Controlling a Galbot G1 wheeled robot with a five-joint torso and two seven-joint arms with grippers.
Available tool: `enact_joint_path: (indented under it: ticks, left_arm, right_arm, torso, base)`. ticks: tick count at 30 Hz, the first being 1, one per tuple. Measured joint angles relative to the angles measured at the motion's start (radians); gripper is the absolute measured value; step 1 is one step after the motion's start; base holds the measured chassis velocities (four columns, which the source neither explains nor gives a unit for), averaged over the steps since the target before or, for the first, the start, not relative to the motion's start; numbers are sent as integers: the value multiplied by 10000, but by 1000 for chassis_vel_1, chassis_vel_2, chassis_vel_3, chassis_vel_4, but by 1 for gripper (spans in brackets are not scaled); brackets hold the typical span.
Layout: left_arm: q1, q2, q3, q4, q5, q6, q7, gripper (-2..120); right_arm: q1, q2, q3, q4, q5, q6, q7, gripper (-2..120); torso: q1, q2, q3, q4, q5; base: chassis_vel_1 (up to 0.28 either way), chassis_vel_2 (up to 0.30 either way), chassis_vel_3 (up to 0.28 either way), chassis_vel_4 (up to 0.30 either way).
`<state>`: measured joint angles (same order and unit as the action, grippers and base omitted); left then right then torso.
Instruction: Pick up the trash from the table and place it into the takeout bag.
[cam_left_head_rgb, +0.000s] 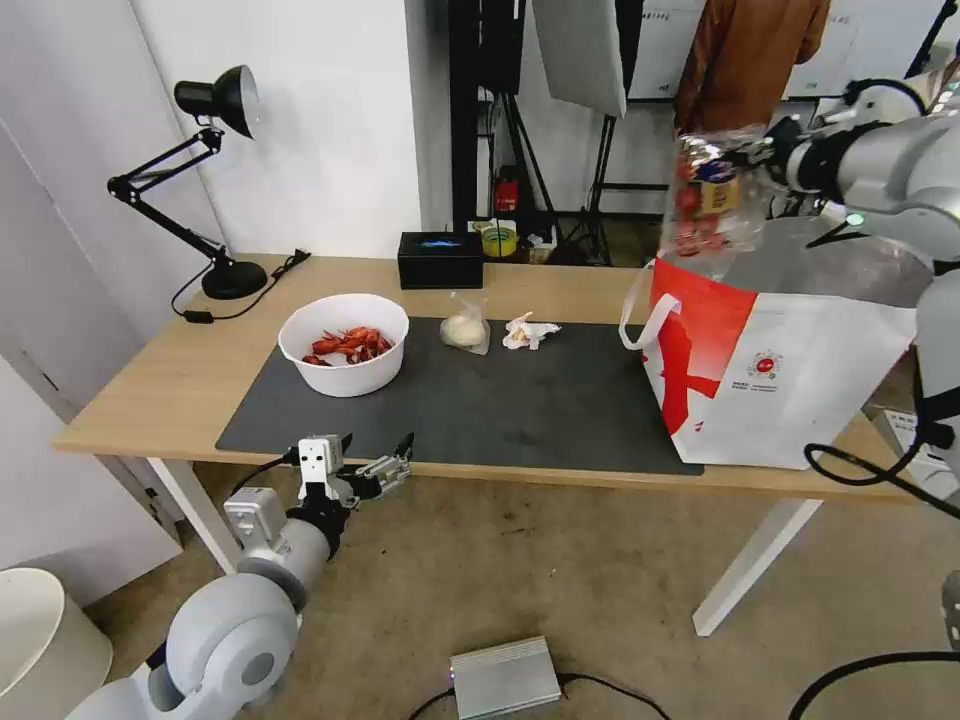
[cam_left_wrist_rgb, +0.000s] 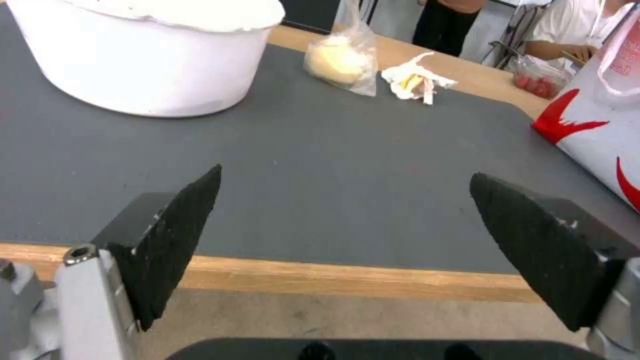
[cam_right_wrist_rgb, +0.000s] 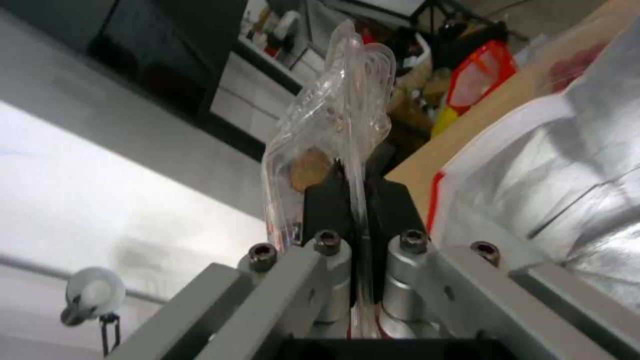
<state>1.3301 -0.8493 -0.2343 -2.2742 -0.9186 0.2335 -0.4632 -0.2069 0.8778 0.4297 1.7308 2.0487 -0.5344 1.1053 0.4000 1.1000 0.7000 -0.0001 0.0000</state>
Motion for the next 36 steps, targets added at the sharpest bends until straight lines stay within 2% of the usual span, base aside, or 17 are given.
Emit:
enact_joint_path:
  ticks: [18,36]
  left_arm:
    - [40,61,-62,-216,-27,4,-12,100]
    - [137,58,-88,-318,-35,0,-13,100]
  right_arm:
    - [-1063,-607,843,-527,-599,-324,-557,1]
    - [-1097,-428,784,-1759,-1365,-373,-1011,1]
  torso:
    - [0,0,0,0,1]
    - [0,0,0,1,-1]
  base:
    - [0,0,0,0]
    - [0,0,0,0]
